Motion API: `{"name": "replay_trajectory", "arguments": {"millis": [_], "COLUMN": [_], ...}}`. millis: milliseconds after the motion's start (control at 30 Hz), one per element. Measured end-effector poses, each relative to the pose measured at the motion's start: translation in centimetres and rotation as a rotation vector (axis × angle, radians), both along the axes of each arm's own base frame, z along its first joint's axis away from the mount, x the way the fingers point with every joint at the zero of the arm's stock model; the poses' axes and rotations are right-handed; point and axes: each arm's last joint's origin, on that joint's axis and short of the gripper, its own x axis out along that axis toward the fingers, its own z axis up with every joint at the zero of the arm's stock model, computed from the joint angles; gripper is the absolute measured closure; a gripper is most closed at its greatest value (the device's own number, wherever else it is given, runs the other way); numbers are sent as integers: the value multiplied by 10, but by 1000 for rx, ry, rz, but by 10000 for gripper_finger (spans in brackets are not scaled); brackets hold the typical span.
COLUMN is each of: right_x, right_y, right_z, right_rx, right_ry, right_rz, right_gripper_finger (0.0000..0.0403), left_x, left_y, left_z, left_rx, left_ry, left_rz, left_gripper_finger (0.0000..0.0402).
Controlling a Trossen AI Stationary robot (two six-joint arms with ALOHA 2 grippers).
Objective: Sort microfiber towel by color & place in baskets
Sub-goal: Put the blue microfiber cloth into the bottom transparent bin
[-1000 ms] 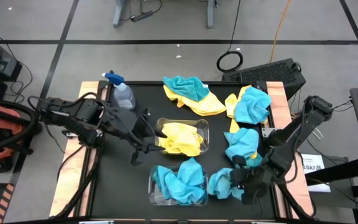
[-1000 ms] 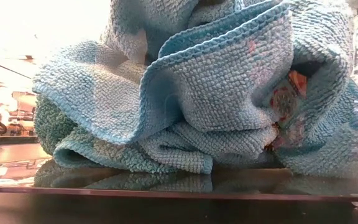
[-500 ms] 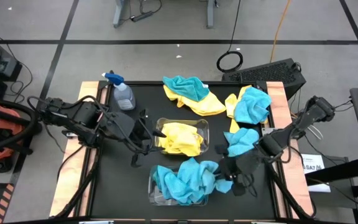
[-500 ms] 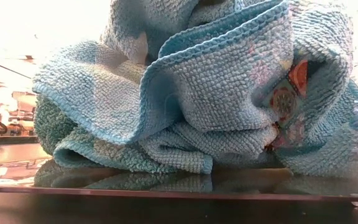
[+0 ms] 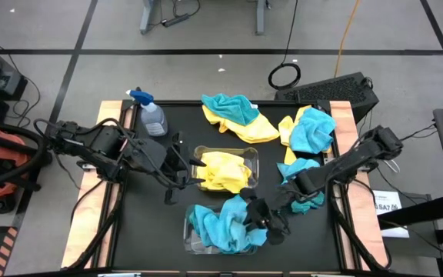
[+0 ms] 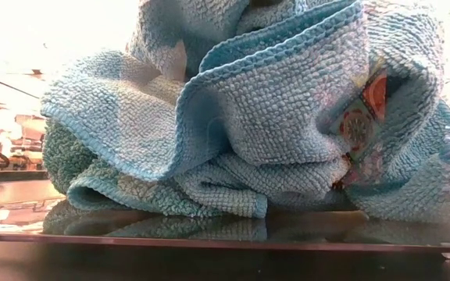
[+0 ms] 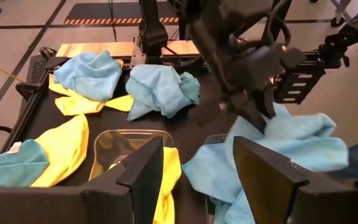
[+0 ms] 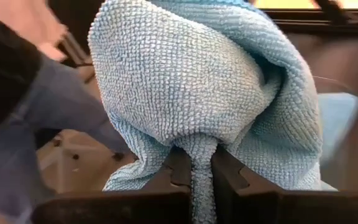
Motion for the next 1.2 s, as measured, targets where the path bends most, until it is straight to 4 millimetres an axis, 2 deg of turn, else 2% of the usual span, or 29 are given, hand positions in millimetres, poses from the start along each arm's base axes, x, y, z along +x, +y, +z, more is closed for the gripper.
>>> {"name": "replay_trajectory", "arguments": {"millis": [100, 300, 567, 733, 1033, 1200], "right_x": [9, 27, 52, 59, 65, 64], "right_y": [-2, -13, -21, -18, -13, -13], "right_z": [-8, -34, -94, -122, -139, -137], "right_rx": [34, 0, -20, -15, -46, -44], "right_ry": [11, 72, 255, 317, 315, 315], "right_rz": [46, 27, -18, -34, -73, -71], "right_gripper_finger": [395, 395, 393, 392, 390, 364], "left_x": [0, 0, 0, 0, 0, 0], "left_y": [0, 1, 1, 1, 2, 2], "left_z": [0, 0, 0, 0, 0, 0], "left_rx": [1, 11, -7, -7, 10, 29], "left_ry": [-1, -7, -7, -7, -7, -10], "left_rz": [12, 36, 56, 57, 61, 62], "left_gripper_finger": [201, 201, 201, 201, 201, 201]}}
